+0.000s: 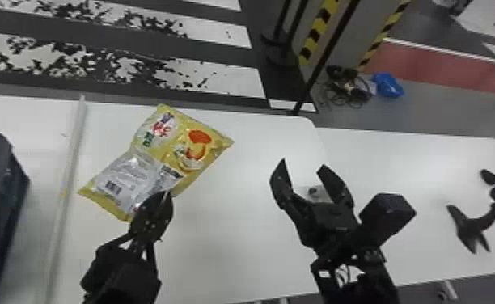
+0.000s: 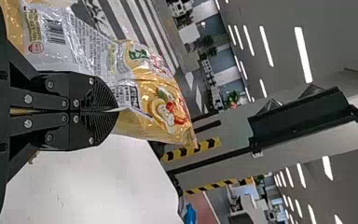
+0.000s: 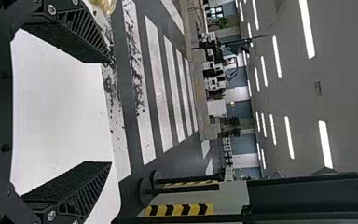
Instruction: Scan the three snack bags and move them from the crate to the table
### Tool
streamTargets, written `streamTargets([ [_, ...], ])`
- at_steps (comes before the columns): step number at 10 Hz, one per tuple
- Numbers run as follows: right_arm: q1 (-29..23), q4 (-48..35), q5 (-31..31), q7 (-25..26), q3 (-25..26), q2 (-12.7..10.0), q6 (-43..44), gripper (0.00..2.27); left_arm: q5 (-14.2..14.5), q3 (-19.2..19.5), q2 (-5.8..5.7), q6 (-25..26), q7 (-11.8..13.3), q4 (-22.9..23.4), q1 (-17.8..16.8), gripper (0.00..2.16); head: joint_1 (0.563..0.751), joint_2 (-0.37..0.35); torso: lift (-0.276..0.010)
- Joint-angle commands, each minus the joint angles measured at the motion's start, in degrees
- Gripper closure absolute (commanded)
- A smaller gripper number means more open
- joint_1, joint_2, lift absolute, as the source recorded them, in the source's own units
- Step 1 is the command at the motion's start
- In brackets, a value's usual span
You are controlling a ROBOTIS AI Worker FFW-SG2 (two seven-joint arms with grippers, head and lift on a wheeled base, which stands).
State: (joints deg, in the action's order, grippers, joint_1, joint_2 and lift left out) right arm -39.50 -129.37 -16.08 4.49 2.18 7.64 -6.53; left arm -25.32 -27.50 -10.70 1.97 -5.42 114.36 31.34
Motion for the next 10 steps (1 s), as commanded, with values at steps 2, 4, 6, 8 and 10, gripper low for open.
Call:
streamTargets([
  [2,0.0,0.0,0.1,0.0,-0.6,0.0,-0.1,0.11,4.3,-3.3,1.64,-2.0,4.5,-7.3,-3.8,1.89,0.695,-0.35,-0.062],
  [4,0.0,0.1,0.3,0.0,-0.8,0.0,-0.5,0.11,7.4,-5.2,3.67,-2.0,8.8,-14.1,-7.3,1.89,0.695,-0.35,-0.062],
  [6,0.0,0.1,0.4,0.0,-0.6,0.1,-0.8,0.11,10.4,-6.5,5.42,-3.6,12.8,-20.9,-10.6,1.89,0.695,-0.35,-0.062],
  [8,0.4,0.1,0.6,0.0,-0.7,0.1,-1.9,0.11,13.5,-7.9,7.36,-3.9,15.6,-25.5,-12.9,1.6,0.695,-0.35,-0.062],
  [10,0.5,0.3,0.7,0.0,-0.4,0.3,-2.0,0.11,14.2,-7.7,7.53,-4.1,16.0,-25.6,-13.2,0.0,0.695,-0.35,-0.062],
])
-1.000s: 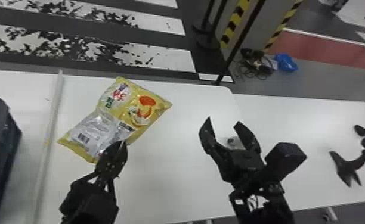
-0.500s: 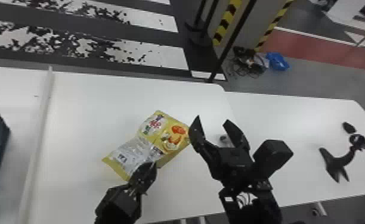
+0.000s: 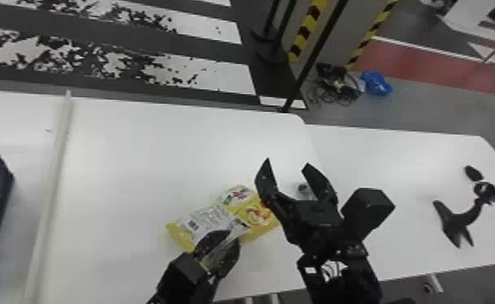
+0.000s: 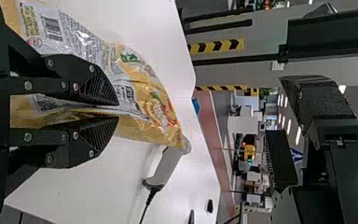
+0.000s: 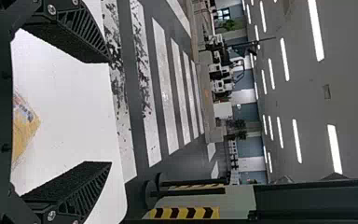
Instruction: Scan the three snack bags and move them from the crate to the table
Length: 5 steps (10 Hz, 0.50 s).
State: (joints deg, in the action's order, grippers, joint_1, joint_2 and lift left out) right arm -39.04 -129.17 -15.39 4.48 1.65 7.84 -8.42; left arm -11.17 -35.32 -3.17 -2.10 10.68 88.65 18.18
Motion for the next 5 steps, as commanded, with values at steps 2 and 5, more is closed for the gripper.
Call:
streamTargets([
  [2,0.0,0.1,-0.2,0.0,0.5,0.1,0.0,0.11,1.9,1.8,-0.69,-0.7,-0.1,4.0,1.4,0.03,0.695,-0.35,-0.062],
  [5,0.0,0.1,-0.2,0.0,0.6,0.1,0.0,0.11,2.4,8.7,-2.36,-2.0,-0.4,17.2,8.6,0.03,0.695,-0.35,-0.062],
])
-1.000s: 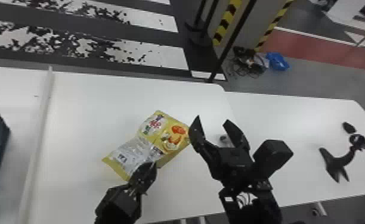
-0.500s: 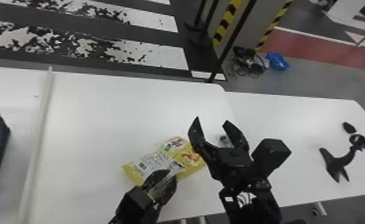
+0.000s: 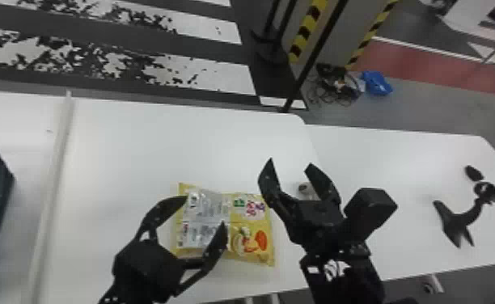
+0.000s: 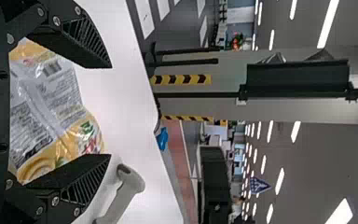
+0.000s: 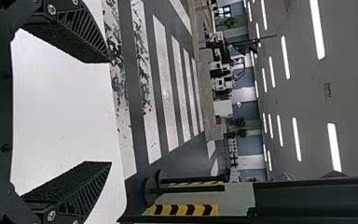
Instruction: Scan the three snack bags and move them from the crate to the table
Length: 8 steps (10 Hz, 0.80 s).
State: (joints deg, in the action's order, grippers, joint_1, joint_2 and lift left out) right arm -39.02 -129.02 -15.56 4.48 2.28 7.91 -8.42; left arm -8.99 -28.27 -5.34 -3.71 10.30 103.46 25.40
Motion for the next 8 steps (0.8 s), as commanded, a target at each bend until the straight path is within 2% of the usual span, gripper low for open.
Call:
streamTargets([
  [1,-0.1,0.0,0.0,0.0,-0.1,0.0,-0.2,0.11,2.3,5.1,-1.07,-0.7,0.0,6.2,3.5,0.03,0.695,-0.35,-0.062],
  [4,-0.2,0.9,0.2,0.0,-0.4,0.2,-0.7,0.12,10.0,18.0,-1.25,-3.0,-0.1,15.3,9.8,0.03,0.695,-0.332,-0.062],
  [6,-0.5,1.5,-0.3,0.0,-1.5,0.6,-2.4,0.2,12.7,24.2,-0.63,-3.9,-1.2,19.4,13.2,0.03,0.695,-0.203,-0.062],
  [7,-0.8,1.6,-0.4,-0.1,-2.5,0.8,-3.1,0.34,14.4,26.8,-0.37,-4.1,-1.6,20.5,14.1,0.03,0.695,-0.152,-0.062],
  [8,-1.3,1.7,-1.2,-0.8,-3.2,1.1,-3.8,0.86,15.8,29.0,-0.28,-4.2,-1.5,20.6,14.7,0.03,0.695,-0.128,-0.062],
])
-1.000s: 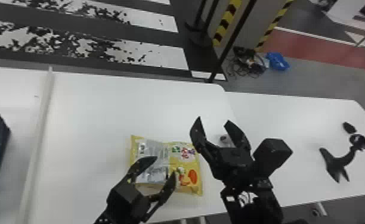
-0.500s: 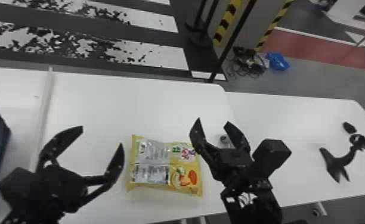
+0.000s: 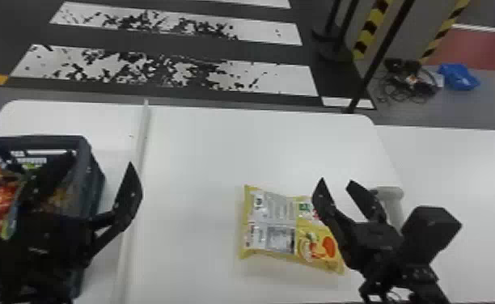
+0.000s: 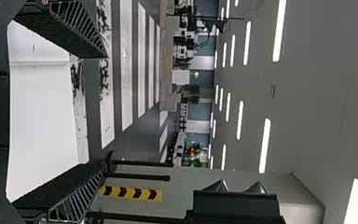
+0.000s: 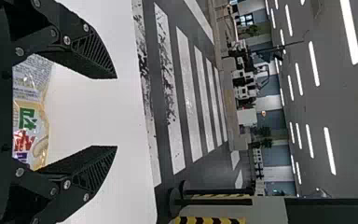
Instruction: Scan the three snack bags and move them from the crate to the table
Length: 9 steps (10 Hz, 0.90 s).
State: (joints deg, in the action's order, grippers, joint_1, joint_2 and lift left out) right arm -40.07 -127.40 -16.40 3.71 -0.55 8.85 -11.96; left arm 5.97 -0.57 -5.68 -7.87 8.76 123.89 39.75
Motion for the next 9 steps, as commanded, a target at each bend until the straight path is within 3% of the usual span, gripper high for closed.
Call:
streamTargets([
  [1,-0.4,0.0,-1.4,-0.3,-1.5,0.1,-3.3,1.73,1.5,2.9,0.15,-0.1,0.0,0.1,0.5,0.03,0.695,-0.053,-0.062],
  [2,-0.4,0.0,-1.5,-1.0,-2.7,0.2,-6.6,2.18,3.4,4.7,0.24,0.1,0.4,0.1,0.7,0.03,0.695,-0.026,-0.062],
  [3,-0.4,-0.1,-2.5,-4.1,-3.7,0.2,-11.6,2.25,4.3,6.3,0.59,0.1,0.5,0.1,0.8,0.03,0.695,0.029,-0.062],
  [6,-0.4,0.0,-3.2,-5.6,-8.6,0.2,-15.9,2.25,5.9,7.7,0.59,1.7,0.9,1.6,0.9,0.03,0.695,0.185,-0.062],
  [9,1.4,3.7,-3.3,-5.1,-14.8,-0.1,-17.0,2.25,5.9,7.2,0.59,4.1,1.3,2.2,0.9,0.03,0.695,0.273,-0.062],
])
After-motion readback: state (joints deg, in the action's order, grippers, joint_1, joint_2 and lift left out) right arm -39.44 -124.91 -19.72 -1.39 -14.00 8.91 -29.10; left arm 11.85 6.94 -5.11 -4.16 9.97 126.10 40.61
